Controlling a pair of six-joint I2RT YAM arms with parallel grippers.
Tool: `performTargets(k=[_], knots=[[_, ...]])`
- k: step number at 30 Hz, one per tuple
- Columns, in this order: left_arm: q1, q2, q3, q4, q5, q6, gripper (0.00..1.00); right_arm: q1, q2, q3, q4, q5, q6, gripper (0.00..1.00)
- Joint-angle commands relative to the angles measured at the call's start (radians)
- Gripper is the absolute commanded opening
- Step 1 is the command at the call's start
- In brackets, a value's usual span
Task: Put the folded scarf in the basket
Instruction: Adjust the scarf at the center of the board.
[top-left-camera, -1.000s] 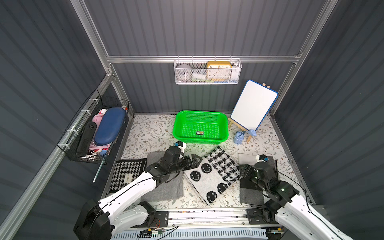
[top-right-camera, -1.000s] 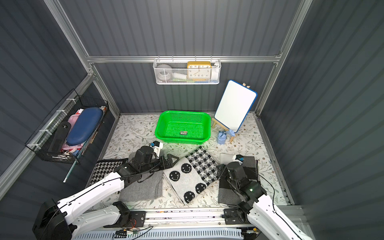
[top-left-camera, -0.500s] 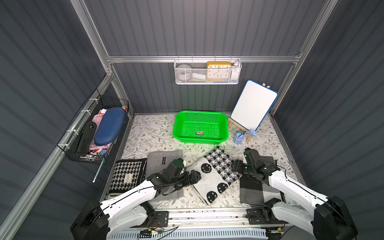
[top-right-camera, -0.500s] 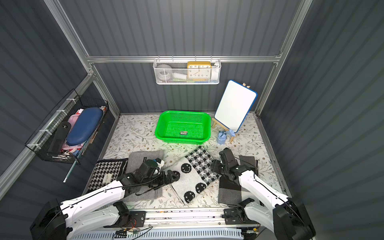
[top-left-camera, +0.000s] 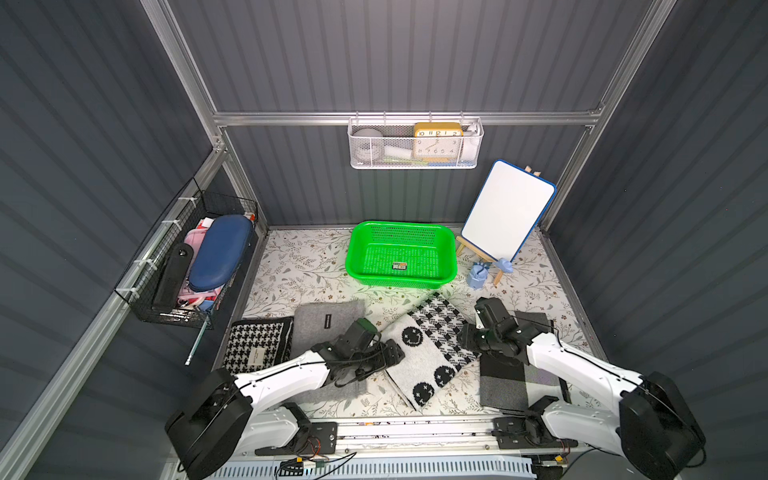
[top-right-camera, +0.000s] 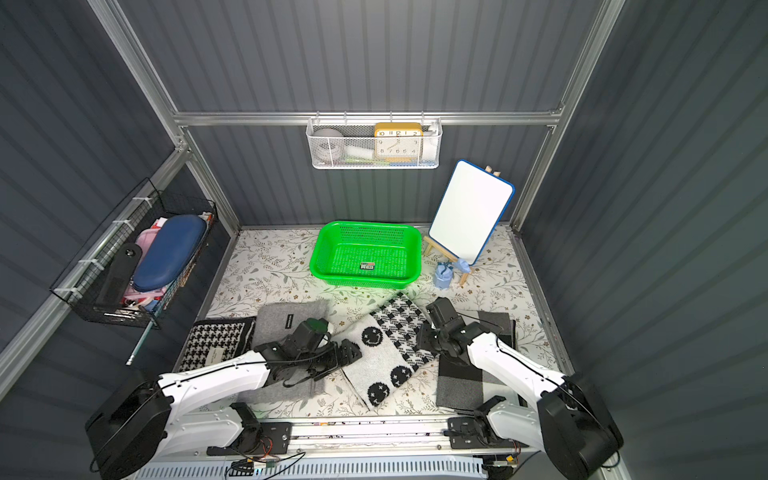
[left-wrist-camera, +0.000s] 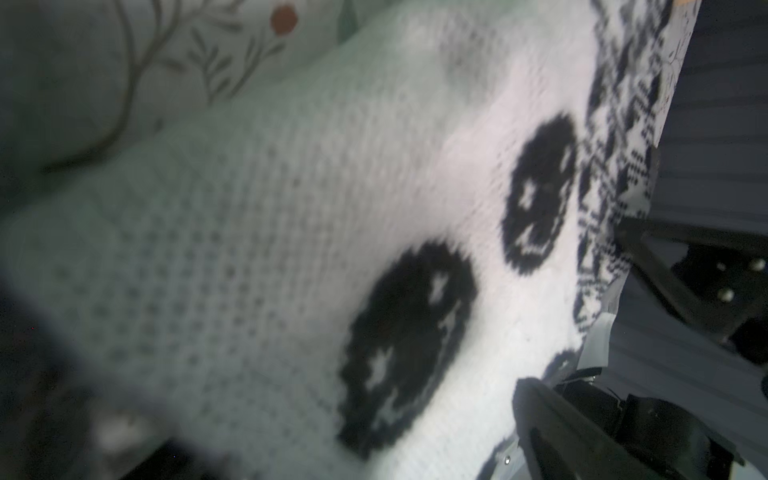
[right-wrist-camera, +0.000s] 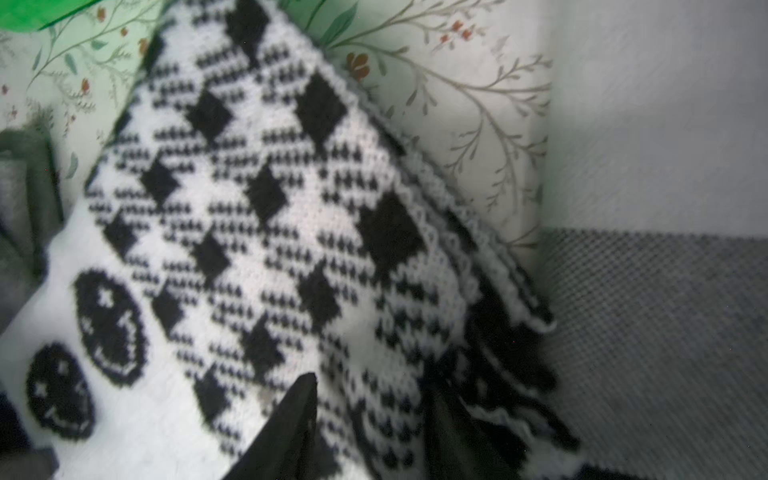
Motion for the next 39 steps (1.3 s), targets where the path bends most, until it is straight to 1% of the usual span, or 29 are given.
performTargets(k=[1, 4, 7, 10, 12, 13, 14, 16, 17, 18, 19, 21, 23, 25, 27, 29, 31, 35, 39], knots=[[0.048, 0.068, 0.061, 0.029, -0.046, 0.069, 0.99, 0.074, -0.073, -0.055, -0.065, 0.044, 0.088, 0.46], [0.094, 0.134, 0.107, 0.066, -0.051, 0.121, 0.99, 0.157, -0.139, -0.098, -0.074, 0.075, 0.165, 0.46], [0.101, 0.206, 0.193, 0.073, -0.069, 0.165, 0.99, 0.233, -0.185, -0.129, -0.077, 0.091, 0.232, 0.46], [0.114, 0.290, 0.267, 0.077, -0.085, 0.196, 0.99, 0.294, -0.209, -0.129, -0.090, 0.115, 0.266, 0.47], [0.136, 0.335, 0.302, 0.089, -0.079, 0.211, 0.99, 0.308, -0.227, -0.122, -0.145, 0.152, 0.259, 0.48], [0.151, 0.357, 0.315, 0.096, -0.072, 0.220, 0.99, 0.308, -0.242, -0.118, -0.172, 0.194, 0.251, 0.49], [0.162, 0.369, 0.325, 0.098, -0.067, 0.229, 0.99, 0.308, -0.261, -0.120, -0.198, 0.264, 0.254, 0.50], [0.174, 0.370, 0.334, 0.090, -0.077, 0.238, 0.99, 0.303, -0.307, -0.125, -0.231, 0.378, 0.242, 0.55], [0.176, 0.362, 0.336, 0.080, -0.090, 0.242, 0.99, 0.290, -0.341, -0.124, -0.243, 0.409, 0.220, 0.57], [0.178, 0.352, 0.334, 0.069, -0.098, 0.243, 0.99, 0.266, -0.373, -0.125, -0.251, 0.413, 0.201, 0.59], [0.179, 0.336, 0.327, 0.061, -0.101, 0.245, 0.99, 0.222, -0.410, -0.129, -0.251, 0.388, 0.178, 0.60], [0.179, 0.300, 0.304, 0.053, -0.095, 0.250, 0.99, 0.087, -0.480, -0.146, -0.224, 0.265, 0.133, 0.62], [0.179, 0.258, 0.268, 0.057, -0.063, 0.250, 0.99, -0.048, -0.544, -0.165, -0.184, 0.136, 0.101, 0.62], [0.179, 0.223, 0.236, 0.069, -0.021, 0.249, 0.99, -0.120, -0.559, -0.166, -0.152, 0.051, 0.079, 0.63], [0.178, 0.200, 0.209, 0.094, -0.003, 0.267, 0.99, -0.156, -0.531, -0.164, -0.112, -0.007, 0.077, 0.65], [0.178, 0.189, 0.186, 0.108, 0.033, 0.262, 0.99, -0.191, -0.464, -0.170, -0.036, -0.082, 0.076, 0.66], [0.176, 0.182, 0.167, 0.109, 0.033, 0.253, 0.99, -0.216, -0.394, -0.166, 0.016, -0.129, 0.079, 0.67], [0.176, 0.175, 0.137, 0.114, 0.025, 0.242, 0.99, -0.252, -0.280, -0.166, 0.121, -0.161, 0.076, 0.67], [0.175, 0.184, 0.118, 0.136, 0.034, 0.232, 0.99, -0.288, -0.178, -0.145, 0.169, -0.163, 0.063, 0.66]])
